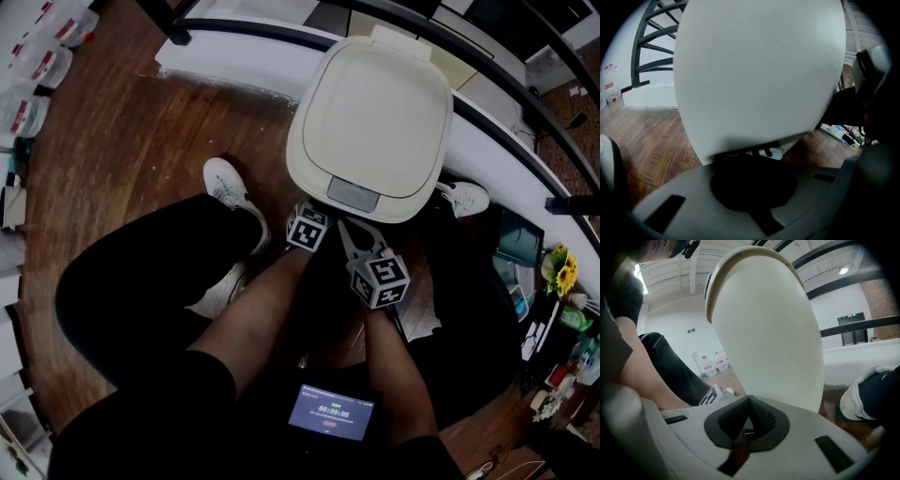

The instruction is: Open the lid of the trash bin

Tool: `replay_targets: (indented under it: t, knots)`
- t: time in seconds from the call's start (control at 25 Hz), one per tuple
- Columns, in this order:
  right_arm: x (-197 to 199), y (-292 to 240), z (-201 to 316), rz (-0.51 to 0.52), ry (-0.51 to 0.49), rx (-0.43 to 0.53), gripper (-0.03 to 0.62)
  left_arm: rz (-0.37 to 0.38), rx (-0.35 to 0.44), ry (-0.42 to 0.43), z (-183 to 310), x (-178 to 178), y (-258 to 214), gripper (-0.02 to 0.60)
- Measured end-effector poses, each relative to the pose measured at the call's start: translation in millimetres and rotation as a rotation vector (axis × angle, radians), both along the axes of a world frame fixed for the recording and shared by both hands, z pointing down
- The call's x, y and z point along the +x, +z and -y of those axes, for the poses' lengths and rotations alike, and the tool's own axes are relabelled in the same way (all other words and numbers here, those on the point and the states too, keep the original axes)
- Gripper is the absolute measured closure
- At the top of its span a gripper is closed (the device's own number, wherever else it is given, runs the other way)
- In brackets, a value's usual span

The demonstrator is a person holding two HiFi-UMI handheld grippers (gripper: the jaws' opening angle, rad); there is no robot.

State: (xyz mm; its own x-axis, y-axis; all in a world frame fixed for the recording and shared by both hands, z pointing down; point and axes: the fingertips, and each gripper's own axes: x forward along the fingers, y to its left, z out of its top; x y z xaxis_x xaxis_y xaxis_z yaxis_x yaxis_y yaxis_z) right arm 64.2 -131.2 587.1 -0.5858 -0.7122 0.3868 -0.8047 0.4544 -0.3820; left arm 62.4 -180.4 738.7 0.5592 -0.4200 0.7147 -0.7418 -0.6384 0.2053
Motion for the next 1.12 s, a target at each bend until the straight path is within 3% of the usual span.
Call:
replay_targets:
  t: [1.12]
  knots:
    - [2.1,8.7,-2.8,-0.015,0.003,-0.02,0.566,0.017,-0.026,0.008,0.3,-2.0,9.8,0.543]
